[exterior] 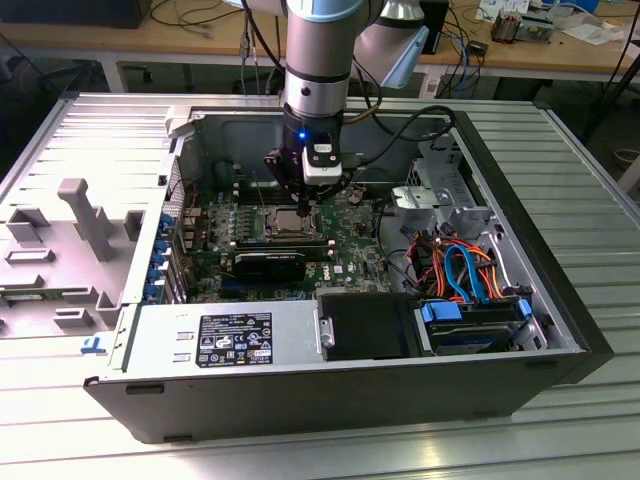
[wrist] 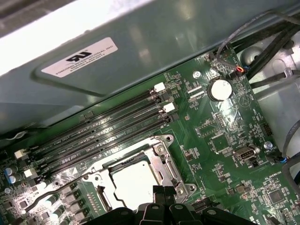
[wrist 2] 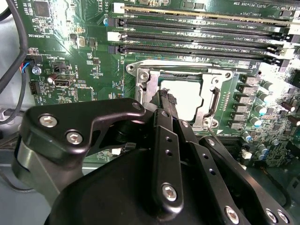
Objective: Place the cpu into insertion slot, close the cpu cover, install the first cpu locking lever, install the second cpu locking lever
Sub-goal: 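Install the first cpu locking lever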
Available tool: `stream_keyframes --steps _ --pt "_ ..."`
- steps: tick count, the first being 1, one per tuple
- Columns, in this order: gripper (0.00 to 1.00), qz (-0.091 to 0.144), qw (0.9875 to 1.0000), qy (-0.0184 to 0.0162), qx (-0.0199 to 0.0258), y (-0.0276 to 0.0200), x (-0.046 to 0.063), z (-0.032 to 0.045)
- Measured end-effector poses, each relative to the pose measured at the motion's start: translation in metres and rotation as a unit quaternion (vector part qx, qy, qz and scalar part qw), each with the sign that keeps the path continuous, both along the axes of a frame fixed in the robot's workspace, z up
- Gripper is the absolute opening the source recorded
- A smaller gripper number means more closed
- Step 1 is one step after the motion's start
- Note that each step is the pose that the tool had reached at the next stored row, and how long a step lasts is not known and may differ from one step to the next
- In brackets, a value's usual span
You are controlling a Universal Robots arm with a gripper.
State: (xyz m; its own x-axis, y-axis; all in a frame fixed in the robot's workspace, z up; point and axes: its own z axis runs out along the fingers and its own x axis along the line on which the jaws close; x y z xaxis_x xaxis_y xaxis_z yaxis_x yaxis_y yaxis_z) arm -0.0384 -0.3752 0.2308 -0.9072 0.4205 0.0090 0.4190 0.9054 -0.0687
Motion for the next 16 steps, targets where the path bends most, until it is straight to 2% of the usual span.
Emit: stream_keyframes --steps 16 --pt "0.11 0.011 0.9999 0.0 0.0 0.0 0.0 0.0"
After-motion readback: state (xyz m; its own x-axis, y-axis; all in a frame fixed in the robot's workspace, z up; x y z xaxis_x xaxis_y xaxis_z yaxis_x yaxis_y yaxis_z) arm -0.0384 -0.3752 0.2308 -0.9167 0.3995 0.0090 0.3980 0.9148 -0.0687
